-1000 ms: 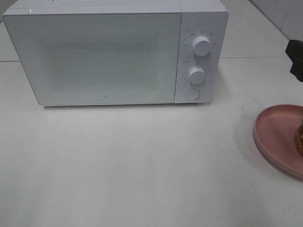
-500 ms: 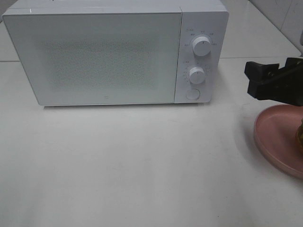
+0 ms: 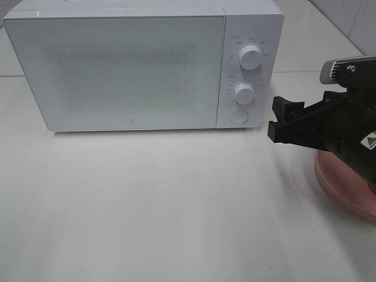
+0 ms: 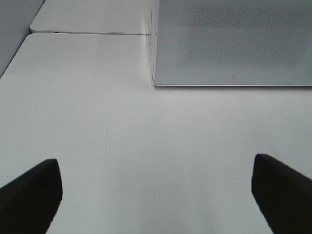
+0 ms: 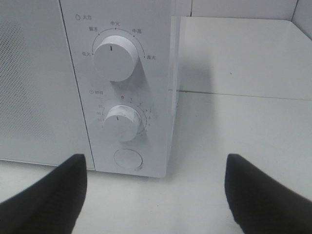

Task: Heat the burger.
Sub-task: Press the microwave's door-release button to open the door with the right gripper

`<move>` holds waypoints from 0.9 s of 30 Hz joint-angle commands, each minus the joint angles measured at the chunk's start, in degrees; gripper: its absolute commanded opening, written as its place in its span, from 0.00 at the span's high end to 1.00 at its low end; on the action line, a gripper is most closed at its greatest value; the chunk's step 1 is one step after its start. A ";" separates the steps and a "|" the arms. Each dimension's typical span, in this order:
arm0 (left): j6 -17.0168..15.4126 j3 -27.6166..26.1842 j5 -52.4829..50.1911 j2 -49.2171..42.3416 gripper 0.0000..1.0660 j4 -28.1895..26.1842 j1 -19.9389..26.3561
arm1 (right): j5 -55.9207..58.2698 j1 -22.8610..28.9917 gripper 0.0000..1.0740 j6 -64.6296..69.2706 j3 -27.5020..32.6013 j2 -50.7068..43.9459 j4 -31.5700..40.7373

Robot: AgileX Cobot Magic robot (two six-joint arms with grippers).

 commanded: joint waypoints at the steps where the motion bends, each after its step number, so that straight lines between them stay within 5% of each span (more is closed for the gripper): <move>1: 0.06 0.11 -0.57 -1.38 0.08 0.00 0.17 | -4.07 3.15 0.30 -0.86 0.00 2.01 3.95; 12: 0.06 0.11 -0.57 -1.38 0.08 0.00 0.17 | -8.82 11.12 0.30 -0.86 -1.60 8.48 13.18; 22: 0.06 0.11 -0.57 -1.38 0.08 0.00 0.17 | -8.31 11.75 0.30 1.09 -3.04 10.31 13.69; 27: 0.06 0.11 -0.57 -1.38 0.08 0.00 0.17 | -8.19 11.75 0.31 12.20 -3.04 10.31 13.69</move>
